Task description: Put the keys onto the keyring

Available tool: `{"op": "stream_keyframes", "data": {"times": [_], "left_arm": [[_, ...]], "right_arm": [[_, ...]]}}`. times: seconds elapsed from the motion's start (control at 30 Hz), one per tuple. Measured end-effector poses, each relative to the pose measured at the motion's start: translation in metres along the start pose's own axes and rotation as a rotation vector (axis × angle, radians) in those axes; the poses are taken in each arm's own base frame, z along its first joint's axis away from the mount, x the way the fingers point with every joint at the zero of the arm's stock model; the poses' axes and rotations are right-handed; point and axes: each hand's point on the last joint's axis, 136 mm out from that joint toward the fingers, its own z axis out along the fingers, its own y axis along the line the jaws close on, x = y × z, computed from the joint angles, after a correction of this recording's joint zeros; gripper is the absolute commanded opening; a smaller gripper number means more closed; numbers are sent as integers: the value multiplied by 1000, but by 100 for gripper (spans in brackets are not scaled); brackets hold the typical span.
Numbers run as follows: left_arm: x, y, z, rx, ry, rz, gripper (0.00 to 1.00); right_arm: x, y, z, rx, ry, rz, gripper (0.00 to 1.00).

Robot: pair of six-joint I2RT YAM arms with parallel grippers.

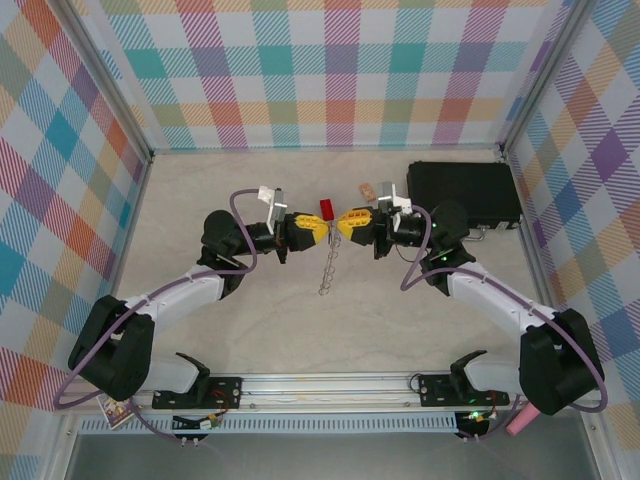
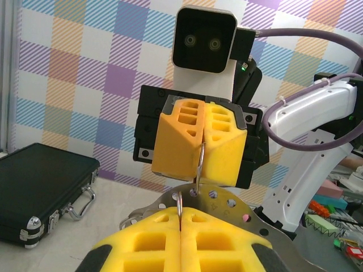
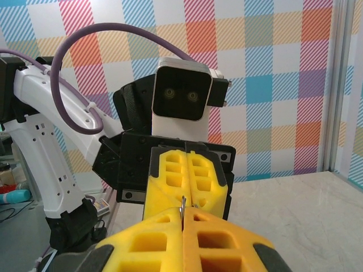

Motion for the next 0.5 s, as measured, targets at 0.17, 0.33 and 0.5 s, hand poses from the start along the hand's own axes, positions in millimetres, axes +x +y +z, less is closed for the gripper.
{"op": "stream_keyframes", "data": {"times": [0.17, 0.33, 0.5], "left_arm": [[-2, -2, 0, 1, -3, 8, 0], [-6, -5, -1, 5, -11, 21, 0], [-7, -5, -1, 4, -12, 22, 0]], "right_arm": [[1, 0, 0, -2, 2, 2, 0], [2, 0, 0, -1, 7, 4, 0], [4, -1, 0, 1, 12, 0, 0]]}}
